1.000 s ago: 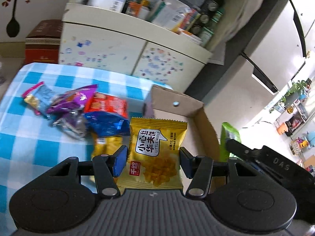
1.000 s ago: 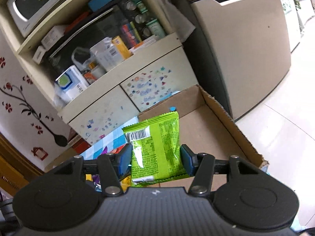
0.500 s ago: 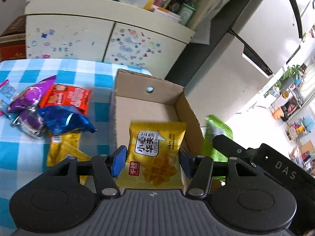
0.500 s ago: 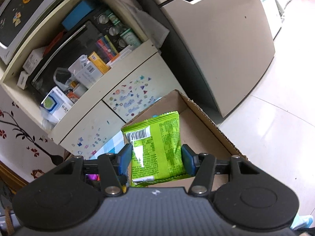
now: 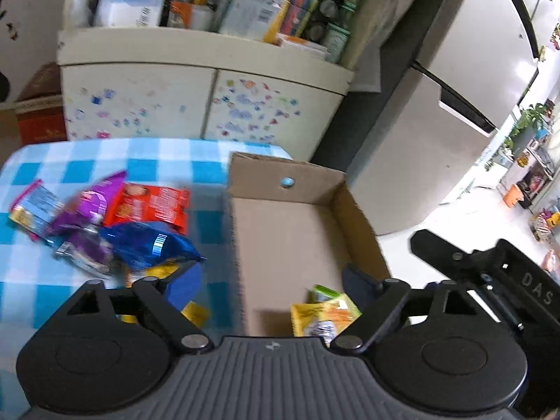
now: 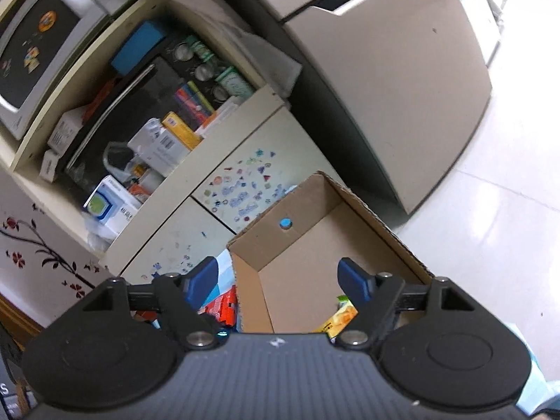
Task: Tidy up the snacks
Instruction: 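Withdraw both grippers from the box back over the snack pile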
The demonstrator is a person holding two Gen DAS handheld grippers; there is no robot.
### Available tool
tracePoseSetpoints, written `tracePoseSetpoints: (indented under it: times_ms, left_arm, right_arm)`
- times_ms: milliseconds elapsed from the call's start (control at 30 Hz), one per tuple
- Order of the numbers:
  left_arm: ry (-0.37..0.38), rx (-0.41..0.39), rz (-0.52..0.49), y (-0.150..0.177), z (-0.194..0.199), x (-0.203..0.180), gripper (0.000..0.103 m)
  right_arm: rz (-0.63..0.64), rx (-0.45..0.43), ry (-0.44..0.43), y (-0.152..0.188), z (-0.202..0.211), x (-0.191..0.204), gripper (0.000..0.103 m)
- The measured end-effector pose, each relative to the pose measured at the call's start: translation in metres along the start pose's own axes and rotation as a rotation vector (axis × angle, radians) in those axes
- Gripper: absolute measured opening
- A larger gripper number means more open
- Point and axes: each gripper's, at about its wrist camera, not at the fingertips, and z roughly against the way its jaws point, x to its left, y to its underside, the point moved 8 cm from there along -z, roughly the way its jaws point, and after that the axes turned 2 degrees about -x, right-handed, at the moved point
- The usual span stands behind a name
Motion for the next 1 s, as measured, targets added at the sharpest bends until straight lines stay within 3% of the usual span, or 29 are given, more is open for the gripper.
tracePoseSetpoints:
  times_ms: [300, 533, 733, 1000]
  left_arm:
    - [-0.077, -0.046, 0.096, -0.013, 0.032, 0.066, 0.095]
    - [-0.117, -0.08, 0.25, -0.026, 0.05, 0.12, 0.091]
    - [-0.127, -0.047, 0.266, -0.033, 0.052, 0.149, 0.093]
    - [-0.12, -0.005, 0.196, -0.035, 0.043, 0.163, 0.097]
  right_arm:
    - [0.078, -0.005, 0.015, 0.014, -0.009, 0.02, 0.082]
    - [0.193, 0.02, -0.056, 0.031, -0.017, 0.047, 0.082]
    - [0.304, 0.078, -0.152, 0.059, -0.019, 0.079, 0.082]
    - [0.407, 0.187, -0.154, 0.103, -0.029, 0.099, 0.082]
